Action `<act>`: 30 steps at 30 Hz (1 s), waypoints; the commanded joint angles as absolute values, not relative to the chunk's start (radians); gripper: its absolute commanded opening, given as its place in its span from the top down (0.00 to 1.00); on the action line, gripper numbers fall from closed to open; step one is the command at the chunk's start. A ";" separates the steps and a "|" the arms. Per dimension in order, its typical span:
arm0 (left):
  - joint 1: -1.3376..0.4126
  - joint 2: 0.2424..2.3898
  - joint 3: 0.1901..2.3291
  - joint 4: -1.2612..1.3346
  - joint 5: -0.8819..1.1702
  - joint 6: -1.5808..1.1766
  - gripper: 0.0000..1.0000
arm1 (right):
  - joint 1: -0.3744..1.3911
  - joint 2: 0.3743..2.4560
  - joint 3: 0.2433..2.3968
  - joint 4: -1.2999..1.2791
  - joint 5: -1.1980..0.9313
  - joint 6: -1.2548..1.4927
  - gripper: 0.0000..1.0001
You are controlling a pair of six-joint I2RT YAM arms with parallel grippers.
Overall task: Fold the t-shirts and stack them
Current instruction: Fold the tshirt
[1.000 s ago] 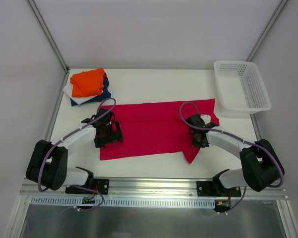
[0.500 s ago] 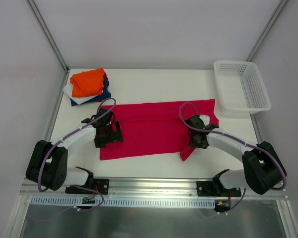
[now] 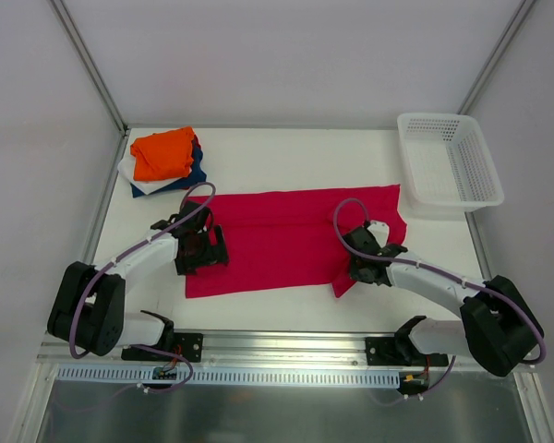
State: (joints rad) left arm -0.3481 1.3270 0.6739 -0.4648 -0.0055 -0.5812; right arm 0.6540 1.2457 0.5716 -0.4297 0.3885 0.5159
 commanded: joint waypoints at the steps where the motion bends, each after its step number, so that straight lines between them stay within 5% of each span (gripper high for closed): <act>1: -0.359 1.287 0.690 -0.497 -0.009 -0.561 0.04 | 0.678 1.278 0.560 -0.472 0.383 0.558 0.85; 4: -0.360 1.276 0.687 -0.502 -0.014 -0.561 0.04 | 0.683 1.282 0.563 -0.474 0.387 0.558 1.00; 19: -0.360 1.207 0.608 -0.572 -0.028 -0.682 0.08 | 0.686 1.299 0.575 -0.469 0.383 0.545 1.00; 30: -0.370 0.881 0.529 -0.690 -0.153 -0.828 0.12 | 0.692 1.308 0.577 -0.443 0.364 0.522 1.00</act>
